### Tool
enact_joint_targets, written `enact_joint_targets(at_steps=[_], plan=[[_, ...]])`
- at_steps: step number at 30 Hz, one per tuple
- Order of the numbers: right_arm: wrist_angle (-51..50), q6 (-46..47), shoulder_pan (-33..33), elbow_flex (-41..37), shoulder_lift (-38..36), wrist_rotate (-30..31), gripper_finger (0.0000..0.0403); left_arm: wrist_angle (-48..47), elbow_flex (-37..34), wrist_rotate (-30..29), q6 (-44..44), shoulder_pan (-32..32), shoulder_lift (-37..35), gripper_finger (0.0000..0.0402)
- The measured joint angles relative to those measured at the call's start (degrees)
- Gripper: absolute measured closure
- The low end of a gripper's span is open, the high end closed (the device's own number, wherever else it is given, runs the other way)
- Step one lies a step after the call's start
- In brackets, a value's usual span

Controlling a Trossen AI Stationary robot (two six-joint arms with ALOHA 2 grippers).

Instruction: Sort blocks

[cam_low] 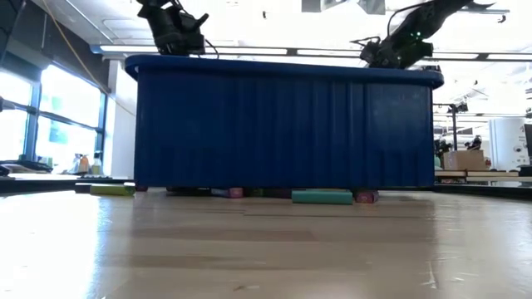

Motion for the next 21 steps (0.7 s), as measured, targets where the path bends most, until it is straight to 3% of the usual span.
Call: enact_joint_targets(at_steps=[5,10,15,21], plan=[[1.0,3.3,0.7,0.0,-1.4,1.0,0.0307,0.6,0.9,0.1,-2.9,-0.1,0.0,0.0351],[1.5,4.9,2.3,0.0,-4.3,7.7,0.0263,0.5,2.0,-2.8,-3.3,0.0,0.0,0.0300],[7.1,7.2,5.2,0.1,-7.8,9.4,0.0240,4.2,4.4,1.6,-2.5,-0.4,-0.2,0.0263],[18.7,11.3,10.9,0.1,-5.4,9.7,0.0227,13.0,4.3,1.5,-1.8,-2.5,0.7,0.0250]])
